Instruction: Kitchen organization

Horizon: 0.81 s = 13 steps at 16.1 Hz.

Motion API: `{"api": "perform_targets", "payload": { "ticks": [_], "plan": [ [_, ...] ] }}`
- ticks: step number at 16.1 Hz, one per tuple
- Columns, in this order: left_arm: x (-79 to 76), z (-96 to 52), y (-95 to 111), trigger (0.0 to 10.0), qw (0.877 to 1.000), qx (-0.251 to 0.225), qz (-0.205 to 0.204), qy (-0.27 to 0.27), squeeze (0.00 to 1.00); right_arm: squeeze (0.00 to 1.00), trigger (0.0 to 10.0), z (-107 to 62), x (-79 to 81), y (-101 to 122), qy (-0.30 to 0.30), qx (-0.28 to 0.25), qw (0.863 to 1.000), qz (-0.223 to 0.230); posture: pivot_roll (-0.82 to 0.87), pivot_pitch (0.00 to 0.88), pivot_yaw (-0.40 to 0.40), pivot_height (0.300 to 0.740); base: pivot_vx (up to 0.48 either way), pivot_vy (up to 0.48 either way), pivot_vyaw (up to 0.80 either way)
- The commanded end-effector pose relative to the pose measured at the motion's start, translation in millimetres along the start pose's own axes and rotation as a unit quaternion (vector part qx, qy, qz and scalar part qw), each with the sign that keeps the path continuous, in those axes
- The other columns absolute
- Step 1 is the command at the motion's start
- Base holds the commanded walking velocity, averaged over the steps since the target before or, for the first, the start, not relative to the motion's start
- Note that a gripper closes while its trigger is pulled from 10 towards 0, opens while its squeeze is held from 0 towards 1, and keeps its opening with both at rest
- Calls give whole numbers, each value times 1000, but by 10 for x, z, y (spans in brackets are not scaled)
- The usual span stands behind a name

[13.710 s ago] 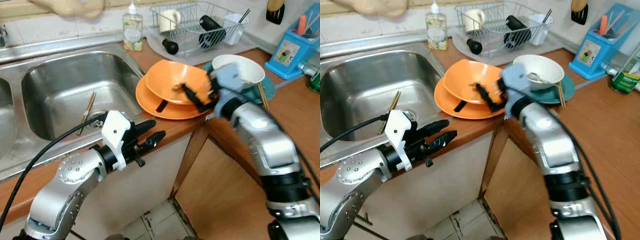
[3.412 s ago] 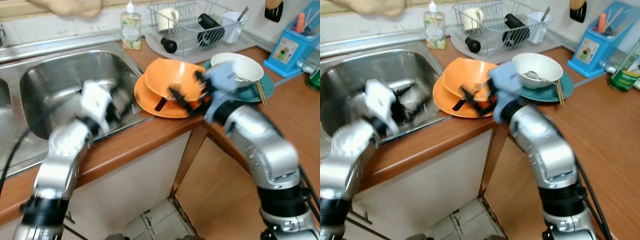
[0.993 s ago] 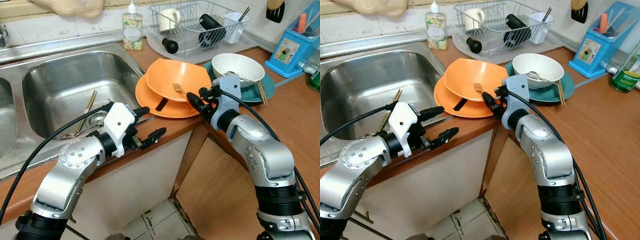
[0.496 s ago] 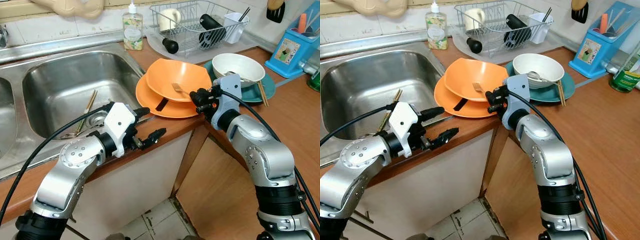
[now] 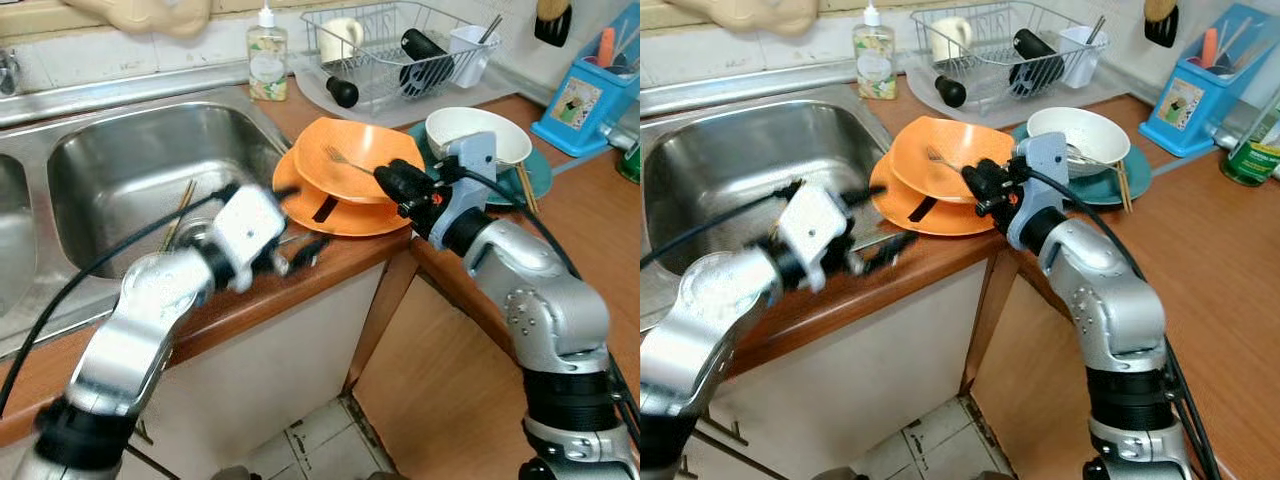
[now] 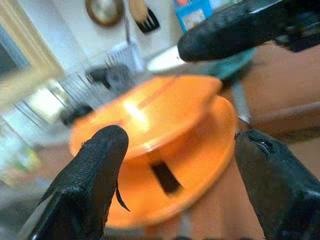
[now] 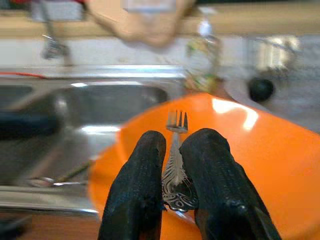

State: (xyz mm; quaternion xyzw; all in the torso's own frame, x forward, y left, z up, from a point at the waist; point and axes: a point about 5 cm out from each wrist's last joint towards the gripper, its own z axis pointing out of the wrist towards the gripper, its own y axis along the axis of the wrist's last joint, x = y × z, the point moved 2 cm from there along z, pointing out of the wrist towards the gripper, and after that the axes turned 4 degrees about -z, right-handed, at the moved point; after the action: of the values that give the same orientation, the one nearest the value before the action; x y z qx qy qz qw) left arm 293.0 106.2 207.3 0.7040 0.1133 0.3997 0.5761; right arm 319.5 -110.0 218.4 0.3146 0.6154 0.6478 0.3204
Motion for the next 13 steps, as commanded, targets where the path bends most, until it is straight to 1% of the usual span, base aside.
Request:
{"api": "perform_targets", "payload": {
  "ticks": [1,2,4,7,8,9,13],
  "plan": [
    [19,36,29,10000,999,-3,34,4,0,0,0,-17,53,155,28,-28,999,-11,-112,0,-21,740,0,0,0],
    [31,46,43,10000,999,-5,43,5,0,0,0,-22,81,167,37,-29,999,-11,-112,0,-21,740,0,0,0],
    [48,112,72,10000,996,-5,86,1,0,0,0,-28,191,203,75,-31,997,-15,-115,0,-21,740,0,0,0],
    [70,177,73,10000,994,-5,109,5,0,0,0,-27,260,211,95,-28,995,-20,-115,0,-21,740,0,0,0],
    [89,206,57,3922,993,-2,116,7,0,0,0,-29,297,210,106,-25,994,-23,-118,0,-18,740,0,0,0],
    [101,218,48,0,992,1,127,8,0,0,0,-34,321,209,115,-23,993,-24,-118,0,-18,740,0,0,0],
    [107,238,-23,0,989,14,148,3,0,0,0,-49,374,203,132,-16,991,-29,-121,0,-18,740,0,0,0]
  ]
}}
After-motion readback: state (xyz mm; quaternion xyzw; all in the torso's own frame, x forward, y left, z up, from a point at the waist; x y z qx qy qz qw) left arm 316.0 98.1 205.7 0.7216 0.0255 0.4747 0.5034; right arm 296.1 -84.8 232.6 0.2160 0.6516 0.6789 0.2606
